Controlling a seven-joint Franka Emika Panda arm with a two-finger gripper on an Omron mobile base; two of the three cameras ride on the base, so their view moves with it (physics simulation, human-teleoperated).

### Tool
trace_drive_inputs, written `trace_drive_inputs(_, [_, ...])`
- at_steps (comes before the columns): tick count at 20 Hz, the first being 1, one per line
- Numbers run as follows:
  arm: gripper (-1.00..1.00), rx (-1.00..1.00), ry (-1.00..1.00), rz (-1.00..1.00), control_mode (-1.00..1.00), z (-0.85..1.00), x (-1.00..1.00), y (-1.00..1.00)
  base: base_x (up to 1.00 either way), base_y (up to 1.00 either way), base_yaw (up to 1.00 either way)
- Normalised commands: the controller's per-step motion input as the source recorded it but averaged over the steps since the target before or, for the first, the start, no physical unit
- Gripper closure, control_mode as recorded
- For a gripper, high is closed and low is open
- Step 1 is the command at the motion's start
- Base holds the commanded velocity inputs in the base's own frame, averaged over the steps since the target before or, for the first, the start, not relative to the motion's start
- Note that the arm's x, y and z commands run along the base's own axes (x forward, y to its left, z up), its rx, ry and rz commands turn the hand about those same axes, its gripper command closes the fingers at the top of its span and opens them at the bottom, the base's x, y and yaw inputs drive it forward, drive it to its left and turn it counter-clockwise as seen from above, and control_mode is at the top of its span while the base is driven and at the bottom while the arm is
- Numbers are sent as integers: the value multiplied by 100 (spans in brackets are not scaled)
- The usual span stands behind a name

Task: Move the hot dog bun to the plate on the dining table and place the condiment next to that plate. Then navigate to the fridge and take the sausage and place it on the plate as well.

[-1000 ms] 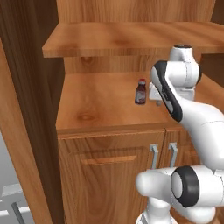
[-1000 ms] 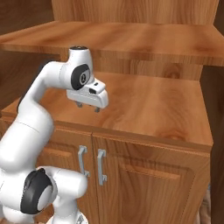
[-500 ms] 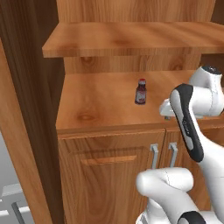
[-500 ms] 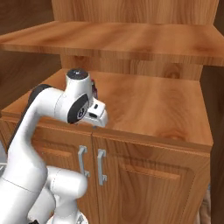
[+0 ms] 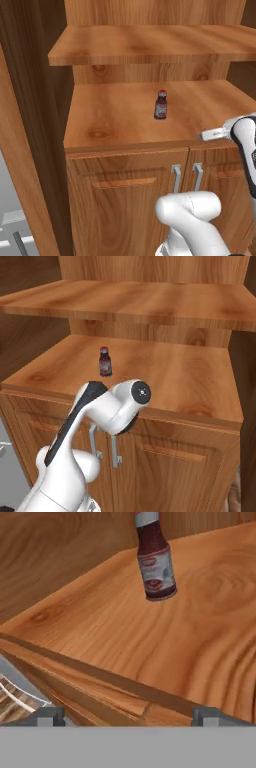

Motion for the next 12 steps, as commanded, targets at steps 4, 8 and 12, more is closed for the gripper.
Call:
trace_drive_inputs(4, [-100,20,-39,45,-100,29,66,-5,0,0,0])
trace_drive_inputs(8, [-100,5,-32,26,-100,69,53,5,0,0,0])
trace_drive_inputs(12, [-100,0,-19,9,-100,81,46,27,0,0,0])
